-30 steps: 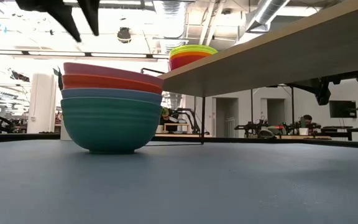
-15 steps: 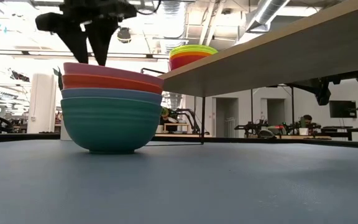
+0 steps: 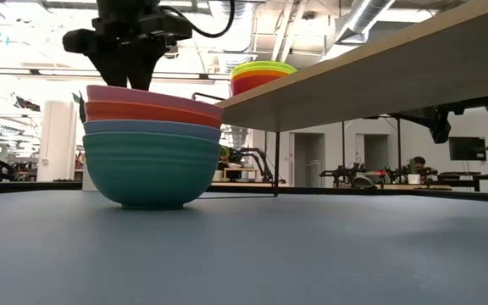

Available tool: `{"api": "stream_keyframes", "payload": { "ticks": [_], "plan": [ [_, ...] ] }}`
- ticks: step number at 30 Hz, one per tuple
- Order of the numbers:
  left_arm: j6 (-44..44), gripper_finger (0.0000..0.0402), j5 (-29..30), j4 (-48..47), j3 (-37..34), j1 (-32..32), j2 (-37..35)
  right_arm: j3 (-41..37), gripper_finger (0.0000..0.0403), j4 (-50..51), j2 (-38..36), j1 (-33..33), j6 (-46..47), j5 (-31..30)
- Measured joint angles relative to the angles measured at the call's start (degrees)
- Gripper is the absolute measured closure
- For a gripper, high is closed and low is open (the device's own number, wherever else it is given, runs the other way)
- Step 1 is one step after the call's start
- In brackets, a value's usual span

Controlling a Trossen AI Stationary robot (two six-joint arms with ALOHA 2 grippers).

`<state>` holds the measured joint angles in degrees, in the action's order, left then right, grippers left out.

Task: Place and stack bowls onto a shelf
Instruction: Put the pink bowl on the shelf

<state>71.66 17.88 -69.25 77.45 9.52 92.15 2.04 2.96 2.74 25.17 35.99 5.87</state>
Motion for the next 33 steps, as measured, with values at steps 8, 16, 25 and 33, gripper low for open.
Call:
{"api": "stream_keyframes", "payload": {
  "ticks": [8, 16, 25, 33],
  "plan": [
    [-2.3, 0.0312, -1.2, 0.7, 0.0, -1.0, 0.4, 0.0, 0.0158, 0.0, 0.0, 0.0, 0.0, 0.0],
    [-3.6, 0.0394, -1.7, 0.7, 0.0, -1.0, 1.5, 0.0, 0.0158, 0.0, 0.0, 0.0, 0.1, 0.0],
    [-3.0, 0.0400, -3.5, 3.3, 0.0, -1.0, 0.0, 0.0, 0.0158, 0.0, 0.0, 0.0, 0.7, 0.0],
    [-0.1, 0.0401, -6.3, 3.2, 0.0, -0.8, -3.7, 0.0, 0.0158, 0.0, 0.0, 0.0, 0.7, 0.0]
  ]
}}
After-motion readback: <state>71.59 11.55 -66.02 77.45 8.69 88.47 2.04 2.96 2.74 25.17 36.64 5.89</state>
